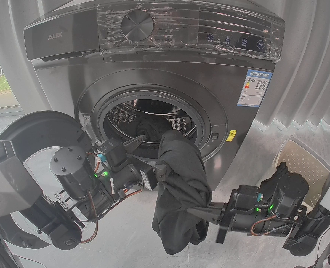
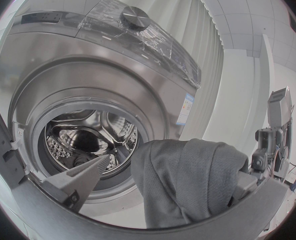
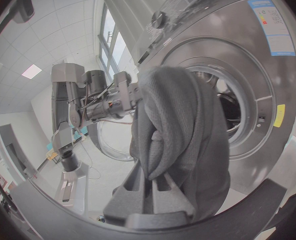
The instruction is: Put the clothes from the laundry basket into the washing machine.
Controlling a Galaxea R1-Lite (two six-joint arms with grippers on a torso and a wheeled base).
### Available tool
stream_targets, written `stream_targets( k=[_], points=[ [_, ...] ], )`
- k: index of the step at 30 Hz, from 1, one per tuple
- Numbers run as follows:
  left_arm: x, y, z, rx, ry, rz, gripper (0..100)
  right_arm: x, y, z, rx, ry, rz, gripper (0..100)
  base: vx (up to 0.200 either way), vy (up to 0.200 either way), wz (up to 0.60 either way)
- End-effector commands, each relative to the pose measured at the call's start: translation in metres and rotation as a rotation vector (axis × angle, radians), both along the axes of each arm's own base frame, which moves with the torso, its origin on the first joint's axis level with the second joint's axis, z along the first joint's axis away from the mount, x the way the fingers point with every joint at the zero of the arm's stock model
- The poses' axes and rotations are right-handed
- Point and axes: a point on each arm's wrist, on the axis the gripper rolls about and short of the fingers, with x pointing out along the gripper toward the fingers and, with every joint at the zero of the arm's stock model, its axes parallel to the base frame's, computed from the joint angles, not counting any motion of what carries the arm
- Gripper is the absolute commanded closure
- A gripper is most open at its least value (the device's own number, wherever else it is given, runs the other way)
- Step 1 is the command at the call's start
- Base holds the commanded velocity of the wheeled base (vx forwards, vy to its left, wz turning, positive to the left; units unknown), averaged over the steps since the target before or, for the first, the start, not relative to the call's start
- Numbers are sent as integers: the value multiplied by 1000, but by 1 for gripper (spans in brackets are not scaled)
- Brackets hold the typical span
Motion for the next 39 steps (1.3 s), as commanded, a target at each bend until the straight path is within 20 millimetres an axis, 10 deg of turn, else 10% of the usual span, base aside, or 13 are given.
stream_targets(
  k=[1,21,30,39],
  points=[
    [3,4,-11,31,30,14,0,7,-10,3,10,-7,-48,100,0,0,0],
    [-22,11,-27,101,101,-94,0,19,-15,6,44,18,-95,100,0,0,0],
    [-54,1,0,4,72,-271,0,32,-8,-6,25,32,-104,100,0,0,0],
    [-29,15,-13,64,73,-157,0,30,-10,-6,27,41,-108,100,0,0,0]
  ],
)
